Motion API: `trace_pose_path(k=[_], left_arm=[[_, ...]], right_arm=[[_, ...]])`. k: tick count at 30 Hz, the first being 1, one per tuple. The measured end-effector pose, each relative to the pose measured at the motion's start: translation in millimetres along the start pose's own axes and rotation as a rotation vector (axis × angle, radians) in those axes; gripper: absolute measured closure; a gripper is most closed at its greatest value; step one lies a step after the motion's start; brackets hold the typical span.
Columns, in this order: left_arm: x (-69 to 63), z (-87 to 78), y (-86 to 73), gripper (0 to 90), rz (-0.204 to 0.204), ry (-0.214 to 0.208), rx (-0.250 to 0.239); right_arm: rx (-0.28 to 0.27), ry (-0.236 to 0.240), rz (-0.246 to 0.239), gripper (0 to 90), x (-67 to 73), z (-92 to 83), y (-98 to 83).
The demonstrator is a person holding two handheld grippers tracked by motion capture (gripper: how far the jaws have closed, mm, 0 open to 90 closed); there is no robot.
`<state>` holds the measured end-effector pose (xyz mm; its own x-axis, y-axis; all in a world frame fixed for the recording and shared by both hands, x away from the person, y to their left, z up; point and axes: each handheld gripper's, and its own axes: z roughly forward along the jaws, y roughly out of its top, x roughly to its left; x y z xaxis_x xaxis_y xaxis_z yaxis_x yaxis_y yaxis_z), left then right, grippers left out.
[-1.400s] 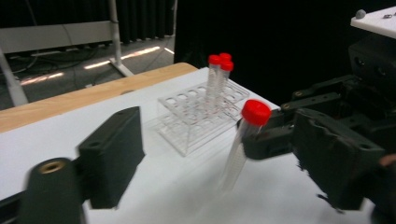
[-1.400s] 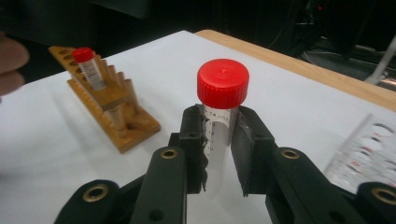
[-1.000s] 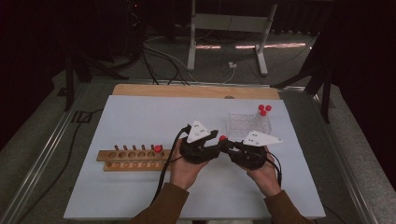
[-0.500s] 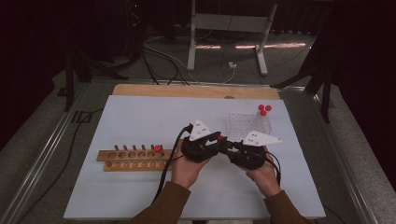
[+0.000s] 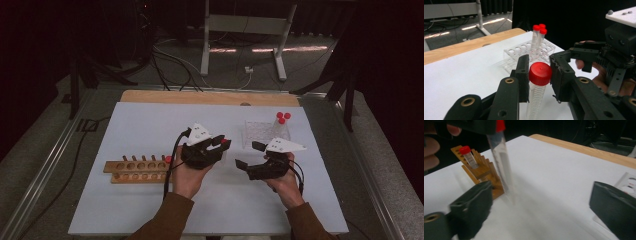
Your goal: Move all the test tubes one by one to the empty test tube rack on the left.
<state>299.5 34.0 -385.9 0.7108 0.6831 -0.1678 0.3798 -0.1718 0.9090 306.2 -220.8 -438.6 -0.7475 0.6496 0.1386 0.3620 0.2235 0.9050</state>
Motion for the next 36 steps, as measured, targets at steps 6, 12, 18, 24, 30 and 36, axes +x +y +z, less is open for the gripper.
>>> trace_pose_path(k=[6, 12, 18, 24, 30, 36], left_arm=[[9.3, -11.9, 1.5, 70.8, -0.008, 0.008, -0.016], [20.2, -23.8, 1.4, 70.8, -0.017, 0.043, -0.022], [30.8, -36.0, 1.4, 70.8, -0.015, 0.072, -0.037], [41.9, -49.7, 1.0, 70.7, -0.017, 0.098, -0.048], [51.9, -62.8, 0.1, 70.7, -0.023, 0.130, -0.060], [61.9, -78.2, -3.5, 70.7, -0.042, 0.156, -0.067]], right_arm=[[-0.005, -0.017, -0.018, 0.0, -2.4, -5.5, 1.1], [-0.009, -0.036, -0.018, 0.0, -6.4, -13.7, 0.6], [-0.022, -0.046, -0.004, 0.0, -13.7, -23.8, -3.3], [-0.042, -0.064, -0.001, 0.0, -19.2, -32.8, -3.9], [-0.047, -0.075, 0.004, 0.0, -23.0, -38.9, -6.4], [-0.065, -0.079, 0.018, 0.0, -25.7, -44.1, -6.7]])
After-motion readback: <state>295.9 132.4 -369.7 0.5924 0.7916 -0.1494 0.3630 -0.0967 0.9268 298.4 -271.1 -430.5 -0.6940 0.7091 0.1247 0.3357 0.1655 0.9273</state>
